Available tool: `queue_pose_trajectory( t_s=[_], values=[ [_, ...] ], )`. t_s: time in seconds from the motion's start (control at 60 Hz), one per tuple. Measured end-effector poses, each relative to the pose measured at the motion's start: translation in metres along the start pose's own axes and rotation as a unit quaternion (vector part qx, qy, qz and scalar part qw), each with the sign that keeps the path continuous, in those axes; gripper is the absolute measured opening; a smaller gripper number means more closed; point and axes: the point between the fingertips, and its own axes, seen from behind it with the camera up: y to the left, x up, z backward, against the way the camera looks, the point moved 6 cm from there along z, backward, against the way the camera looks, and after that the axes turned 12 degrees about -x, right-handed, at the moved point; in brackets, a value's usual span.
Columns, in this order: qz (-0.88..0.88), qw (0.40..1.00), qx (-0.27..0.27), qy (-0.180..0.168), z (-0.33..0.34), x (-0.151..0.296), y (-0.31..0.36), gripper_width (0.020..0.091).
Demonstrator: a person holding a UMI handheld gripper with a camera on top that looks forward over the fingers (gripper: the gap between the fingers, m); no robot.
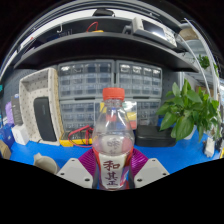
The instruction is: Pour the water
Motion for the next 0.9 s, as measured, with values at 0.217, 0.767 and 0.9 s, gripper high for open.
queue_pose_trajectory(
  t_s=[0.217,0.767,0.9],
  values=[
    [-0.001,1.000,0.009,-0.027,0.005,-0.015,0.000,0.0493],
    [0.013,0.998,0.010,0.067,0.085,-0.060,-0.006,0.0742],
    [0.012,0.995,0.009,0.094,0.135,-0.063,0.001,0.0740]
  ],
)
